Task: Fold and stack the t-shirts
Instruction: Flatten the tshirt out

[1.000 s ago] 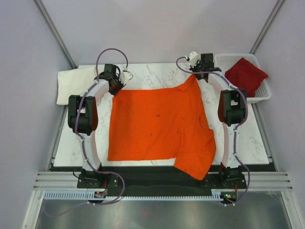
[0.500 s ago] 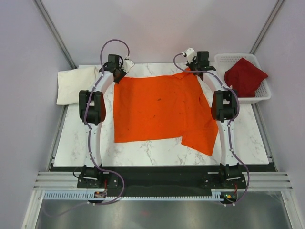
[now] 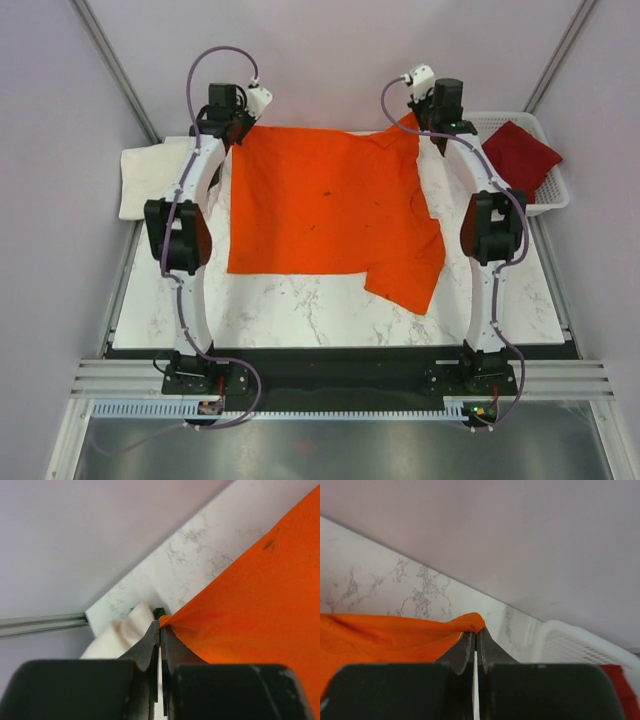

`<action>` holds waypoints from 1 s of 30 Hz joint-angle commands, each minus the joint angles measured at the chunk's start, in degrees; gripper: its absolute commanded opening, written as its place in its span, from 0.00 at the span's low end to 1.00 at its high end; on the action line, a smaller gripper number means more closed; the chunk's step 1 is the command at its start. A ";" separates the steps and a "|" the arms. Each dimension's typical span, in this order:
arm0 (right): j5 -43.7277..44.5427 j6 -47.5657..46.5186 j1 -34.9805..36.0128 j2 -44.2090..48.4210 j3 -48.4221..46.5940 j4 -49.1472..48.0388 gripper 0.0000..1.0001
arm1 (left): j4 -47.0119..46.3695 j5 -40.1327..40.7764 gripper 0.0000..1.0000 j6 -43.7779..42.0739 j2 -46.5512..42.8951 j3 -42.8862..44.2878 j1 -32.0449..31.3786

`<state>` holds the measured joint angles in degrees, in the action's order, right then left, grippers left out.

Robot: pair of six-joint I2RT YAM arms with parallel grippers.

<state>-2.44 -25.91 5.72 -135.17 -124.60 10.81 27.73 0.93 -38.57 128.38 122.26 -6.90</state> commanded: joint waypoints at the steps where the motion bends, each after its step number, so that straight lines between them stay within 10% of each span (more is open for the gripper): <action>1: -0.46 1.13 -0.44 16.32 3.20 -3.52 0.00 | -2.94 -0.75 0.02 2.53 -15.07 -1.66 0.04; 14: -1.96 0.95 1.92 52.01 20.53 9.31 0.00 | 0.39 -4.09 0.02 2.53 -50.83 -20.21 -0.31; 30: -3.71 3.32 3.34 71.01 7.09 23.12 0.00 | 9.45 -6.11 0.02 4.82 -68.88 -14.86 -1.54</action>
<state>-6.04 -23.68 9.04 -64.03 -115.04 32.32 35.79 -4.73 -35.79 59.09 105.71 -8.47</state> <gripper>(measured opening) 0.012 0.032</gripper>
